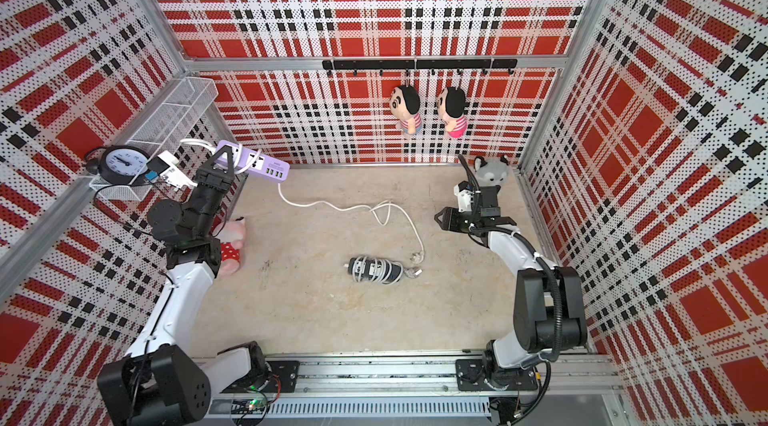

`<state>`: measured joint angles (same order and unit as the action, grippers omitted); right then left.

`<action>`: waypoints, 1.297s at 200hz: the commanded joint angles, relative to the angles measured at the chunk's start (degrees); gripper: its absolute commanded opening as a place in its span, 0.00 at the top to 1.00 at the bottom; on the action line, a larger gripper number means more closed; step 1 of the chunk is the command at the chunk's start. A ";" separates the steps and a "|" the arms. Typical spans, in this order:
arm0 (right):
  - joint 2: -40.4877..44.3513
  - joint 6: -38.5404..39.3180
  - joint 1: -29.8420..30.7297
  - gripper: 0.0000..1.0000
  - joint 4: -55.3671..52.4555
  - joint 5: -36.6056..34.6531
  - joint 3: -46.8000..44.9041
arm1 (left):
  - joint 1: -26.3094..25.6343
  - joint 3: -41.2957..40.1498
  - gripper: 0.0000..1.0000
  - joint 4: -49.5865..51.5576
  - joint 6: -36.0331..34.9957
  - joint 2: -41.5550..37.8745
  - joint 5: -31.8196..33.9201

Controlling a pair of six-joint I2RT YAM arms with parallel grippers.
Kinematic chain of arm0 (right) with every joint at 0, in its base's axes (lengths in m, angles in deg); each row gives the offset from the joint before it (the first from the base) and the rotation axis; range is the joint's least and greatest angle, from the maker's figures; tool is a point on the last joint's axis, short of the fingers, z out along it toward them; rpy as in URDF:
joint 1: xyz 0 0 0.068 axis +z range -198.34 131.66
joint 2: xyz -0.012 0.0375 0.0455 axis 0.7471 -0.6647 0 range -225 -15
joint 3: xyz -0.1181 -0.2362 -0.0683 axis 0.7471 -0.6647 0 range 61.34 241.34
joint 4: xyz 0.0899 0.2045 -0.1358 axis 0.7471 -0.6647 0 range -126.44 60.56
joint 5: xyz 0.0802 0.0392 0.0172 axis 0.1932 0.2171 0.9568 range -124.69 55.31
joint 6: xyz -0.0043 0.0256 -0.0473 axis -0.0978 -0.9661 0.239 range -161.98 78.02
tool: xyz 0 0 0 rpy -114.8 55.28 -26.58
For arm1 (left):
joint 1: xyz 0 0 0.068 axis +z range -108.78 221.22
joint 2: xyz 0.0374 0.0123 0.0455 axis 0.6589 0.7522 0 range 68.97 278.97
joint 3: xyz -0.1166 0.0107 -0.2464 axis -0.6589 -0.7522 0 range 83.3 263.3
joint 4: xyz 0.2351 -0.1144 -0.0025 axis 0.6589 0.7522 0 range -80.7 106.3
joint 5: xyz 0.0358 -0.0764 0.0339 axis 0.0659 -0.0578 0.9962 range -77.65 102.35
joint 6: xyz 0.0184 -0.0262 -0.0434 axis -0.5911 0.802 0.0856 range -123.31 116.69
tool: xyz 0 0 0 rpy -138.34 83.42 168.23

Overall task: Unwrap the cord wrapped around the power strip
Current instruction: Adjust the power cord at the center of the board.

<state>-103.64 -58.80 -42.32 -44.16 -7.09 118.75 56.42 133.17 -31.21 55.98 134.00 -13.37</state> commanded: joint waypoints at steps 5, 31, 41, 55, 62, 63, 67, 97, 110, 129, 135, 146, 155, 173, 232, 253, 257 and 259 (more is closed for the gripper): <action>-4.29 6.03 5.05 0.47 -2.16 -4.03 3.12 | -1.43 2.95 1.00 -1.68 -0.58 0.66 -2.21; -10.05 8.48 8.44 0.37 -0.26 -7.88 7.71 | -2.91 3.70 1.00 -1.70 -0.68 1.71 -2.50; -12.17 9.55 9.30 0.30 1.33 -9.20 8.94 | -3.47 4.02 1.00 -1.70 -0.73 2.03 -2.75; -14.93 10.76 10.47 0.25 4.05 -10.76 10.47 | -4.19 4.37 1.00 -1.68 -0.66 2.55 -3.17; -16.35 11.00 11.09 0.25 4.39 -12.45 11.82 | -4.38 4.61 1.00 -1.70 -0.60 2.79 -3.44; -16.54 11.01 11.19 0.25 4.46 -12.73 11.97 | -4.43 4.66 1.00 -1.69 -0.59 2.80 -3.45; -17.40 11.20 11.45 0.25 4.72 -13.61 12.65 | -4.50 4.75 1.00 -1.63 -0.58 2.80 -3.54; -24.63 11.84 11.92 0.28 3.26 -14.69 19.22 | -5.30 5.21 1.00 -1.74 -0.49 3.26 -3.99; -27.18 12.09 12.36 0.28 2.53 -13.60 21.40 | -5.62 5.36 1.00 -1.68 -0.40 3.48 -4.09; -30.52 12.21 13.55 0.29 1.51 -13.64 24.83 | -6.13 5.55 1.00 -1.70 -0.41 3.86 -4.34; -31.57 12.03 13.90 0.30 1.39 -13.75 25.87 | -6.27 5.62 1.00 -1.68 -0.41 3.98 -4.34; -33.29 11.42 14.17 0.31 1.94 -13.19 27.61 | -6.45 5.91 1.00 -1.68 -0.32 4.31 -4.60; -34.72 10.94 14.18 0.37 2.36 -12.70 28.91 | -6.41 6.34 1.00 -1.70 -0.31 4.53 -4.86; -36.36 10.67 14.14 0.66 3.09 -12.98 30.46 | -5.91 7.77 1.00 -1.68 0.10 5.09 -5.20; -23.87 8.46 10.14 1.00 4.81 -15.76 24.84 | 0.52 16.90 1.00 7.71 -5.82 6.56 0.55; -17.50 7.99 7.42 1.00 3.02 -17.21 22.58 | 1.69 19.99 1.00 16.07 -13.42 5.51 9.31; -16.60 8.02 6.93 1.00 2.16 -17.49 22.56 | 1.83 20.36 1.00 16.99 -14.63 5.21 11.00; -16.22 8.03 6.69 1.00 1.74 -17.66 22.57 | 1.85 20.58 1.00 17.45 -15.21 5.00 11.93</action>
<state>-128.84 -50.01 -32.28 -41.54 -22.35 141.50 57.12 150.43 -21.33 49.93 141.04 -12.38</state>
